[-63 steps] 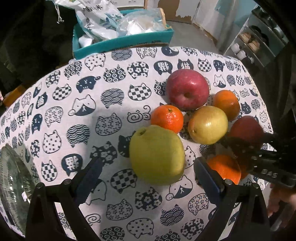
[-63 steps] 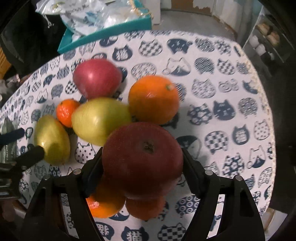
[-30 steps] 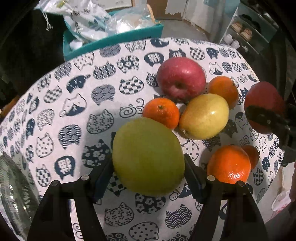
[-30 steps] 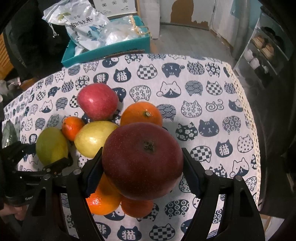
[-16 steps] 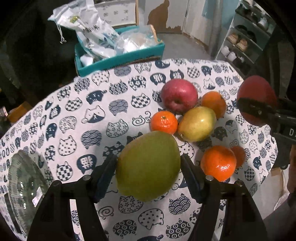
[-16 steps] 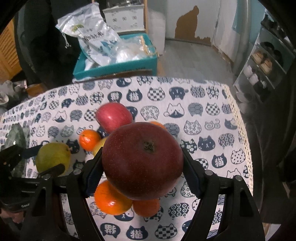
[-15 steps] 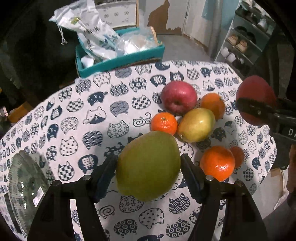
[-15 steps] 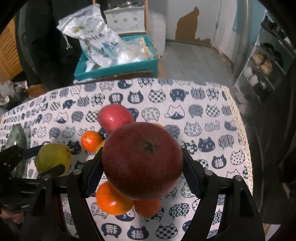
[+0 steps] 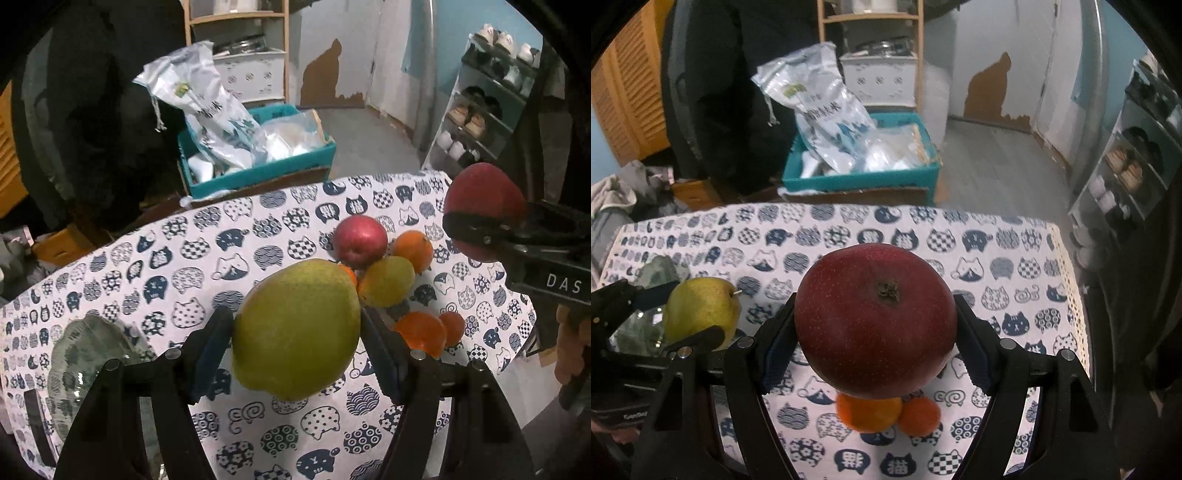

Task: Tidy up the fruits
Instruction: 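Lift the pear with the left tool while the right tool lifts the apple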

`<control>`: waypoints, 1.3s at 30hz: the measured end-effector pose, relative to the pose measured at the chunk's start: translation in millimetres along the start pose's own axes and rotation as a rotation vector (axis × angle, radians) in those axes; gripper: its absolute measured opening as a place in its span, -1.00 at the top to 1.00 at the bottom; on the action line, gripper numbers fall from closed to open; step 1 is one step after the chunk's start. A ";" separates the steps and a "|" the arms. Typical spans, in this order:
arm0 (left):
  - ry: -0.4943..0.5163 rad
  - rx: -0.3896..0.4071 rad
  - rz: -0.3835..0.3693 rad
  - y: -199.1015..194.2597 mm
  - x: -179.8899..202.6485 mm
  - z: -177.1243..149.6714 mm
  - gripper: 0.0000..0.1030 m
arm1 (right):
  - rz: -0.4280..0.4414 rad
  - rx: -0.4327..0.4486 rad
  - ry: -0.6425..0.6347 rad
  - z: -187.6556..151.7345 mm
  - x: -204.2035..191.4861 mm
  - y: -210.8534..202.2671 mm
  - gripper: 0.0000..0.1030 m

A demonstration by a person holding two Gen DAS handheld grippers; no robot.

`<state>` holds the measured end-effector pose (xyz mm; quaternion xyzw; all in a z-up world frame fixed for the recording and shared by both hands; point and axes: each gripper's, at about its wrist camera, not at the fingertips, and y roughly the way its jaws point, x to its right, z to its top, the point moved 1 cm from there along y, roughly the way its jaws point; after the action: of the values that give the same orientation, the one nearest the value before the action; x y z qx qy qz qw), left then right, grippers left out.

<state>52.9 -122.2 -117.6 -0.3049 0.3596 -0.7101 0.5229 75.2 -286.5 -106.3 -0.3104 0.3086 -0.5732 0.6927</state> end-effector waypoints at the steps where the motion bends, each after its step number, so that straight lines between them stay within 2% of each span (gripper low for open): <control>1: -0.007 0.006 0.001 -4.0 -3.6 0.2 -0.40 | 0.005 0.008 -0.004 1.7 -3.2 -3.1 -0.49; 20: -0.069 0.120 0.023 -69.3 -53.6 -5.0 -0.40 | 0.096 0.094 -0.071 28.2 -62.5 -41.0 -0.49; 39: -0.184 0.160 0.075 -98.3 -123.3 -28.3 -0.39 | 0.185 0.092 -0.156 46.8 -141.0 -32.0 -0.49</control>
<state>11.5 20.9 -58.8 -0.3125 0.2634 -0.6853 0.6028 71.1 -148.7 -42.2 -0.2923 0.2544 -0.4945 0.7780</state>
